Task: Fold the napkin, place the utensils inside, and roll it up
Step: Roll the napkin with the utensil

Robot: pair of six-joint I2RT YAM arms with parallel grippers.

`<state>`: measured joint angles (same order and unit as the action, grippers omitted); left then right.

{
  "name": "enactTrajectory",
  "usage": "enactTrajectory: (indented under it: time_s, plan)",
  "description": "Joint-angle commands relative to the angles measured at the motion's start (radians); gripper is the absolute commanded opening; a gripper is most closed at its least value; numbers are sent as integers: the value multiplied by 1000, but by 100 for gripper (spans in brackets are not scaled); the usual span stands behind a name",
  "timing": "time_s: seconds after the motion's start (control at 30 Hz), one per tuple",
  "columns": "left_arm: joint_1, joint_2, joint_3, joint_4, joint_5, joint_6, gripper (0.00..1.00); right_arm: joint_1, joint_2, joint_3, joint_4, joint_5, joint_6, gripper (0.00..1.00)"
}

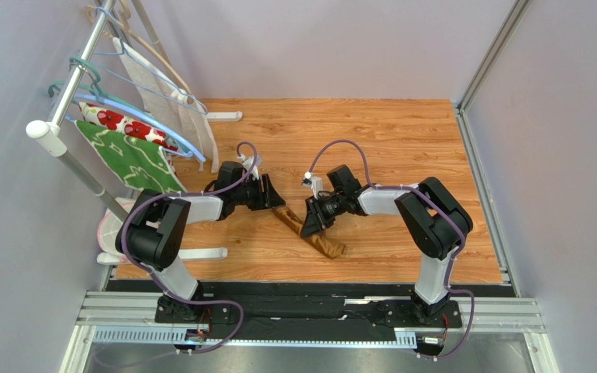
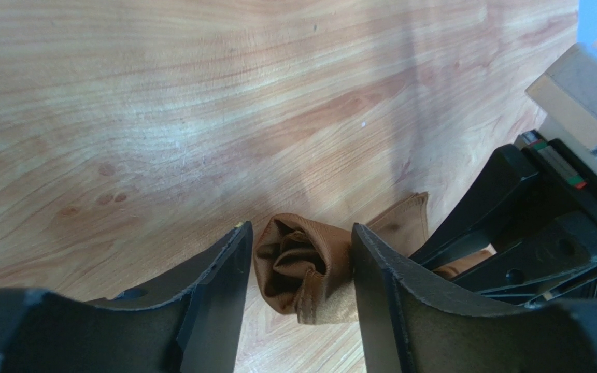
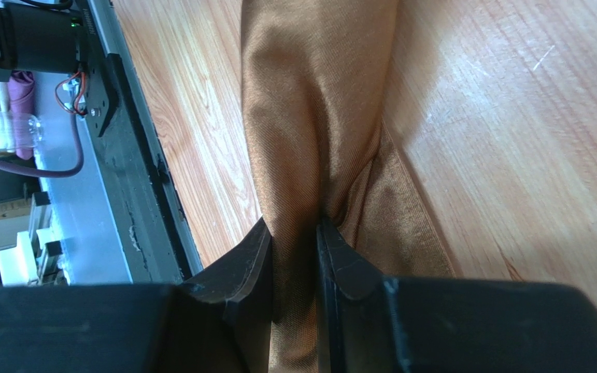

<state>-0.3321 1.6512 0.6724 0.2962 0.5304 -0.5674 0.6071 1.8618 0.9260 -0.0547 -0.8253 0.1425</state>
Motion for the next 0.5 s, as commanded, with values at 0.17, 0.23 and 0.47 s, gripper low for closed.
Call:
enactTrajectory:
  time_s: [0.17, 0.23, 0.47]
  plan:
    - [4, 51, 36, 54, 68, -20, 0, -7, -4, 46, -152, 93, -21, 42]
    - [4, 61, 42, 46, 71, -20, 0, -4, -56, 85, -218, 130, -35, 52]
    - [4, 82, 61, 23, 77, -15, 0, 94, -220, 191, -350, 426, -72, 63]
